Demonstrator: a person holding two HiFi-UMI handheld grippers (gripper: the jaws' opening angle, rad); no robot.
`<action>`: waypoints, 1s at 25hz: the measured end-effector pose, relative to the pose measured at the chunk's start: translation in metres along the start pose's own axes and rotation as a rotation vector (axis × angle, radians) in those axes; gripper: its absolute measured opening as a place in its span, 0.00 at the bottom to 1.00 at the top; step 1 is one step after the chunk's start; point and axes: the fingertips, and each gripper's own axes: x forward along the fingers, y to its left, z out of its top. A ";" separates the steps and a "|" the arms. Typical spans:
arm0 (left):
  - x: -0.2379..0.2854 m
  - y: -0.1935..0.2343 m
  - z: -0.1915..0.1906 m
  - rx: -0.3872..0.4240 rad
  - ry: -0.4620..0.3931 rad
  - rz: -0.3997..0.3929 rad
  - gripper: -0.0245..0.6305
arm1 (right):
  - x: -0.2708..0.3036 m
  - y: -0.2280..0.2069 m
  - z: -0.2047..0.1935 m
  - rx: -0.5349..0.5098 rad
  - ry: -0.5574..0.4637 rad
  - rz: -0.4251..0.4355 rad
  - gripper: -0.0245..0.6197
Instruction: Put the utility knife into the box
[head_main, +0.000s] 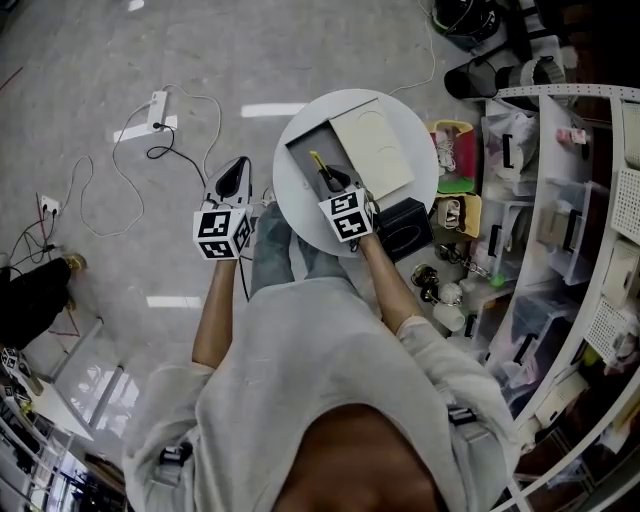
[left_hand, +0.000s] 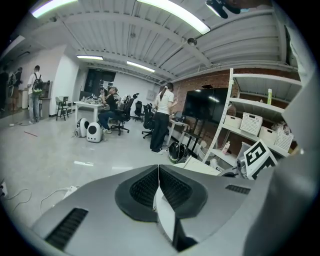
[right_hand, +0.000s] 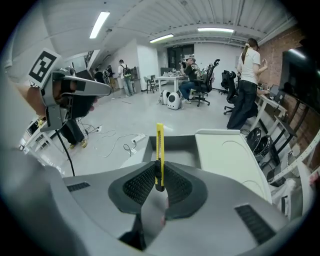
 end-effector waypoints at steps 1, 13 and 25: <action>0.000 0.001 0.000 0.000 -0.001 0.001 0.07 | 0.005 -0.001 -0.001 0.008 0.013 -0.002 0.15; -0.001 0.002 0.002 0.001 -0.002 -0.004 0.07 | 0.061 -0.021 -0.025 0.138 0.168 -0.017 0.15; -0.008 0.007 0.001 0.000 0.001 0.001 0.07 | 0.088 -0.019 -0.044 0.169 0.285 -0.004 0.15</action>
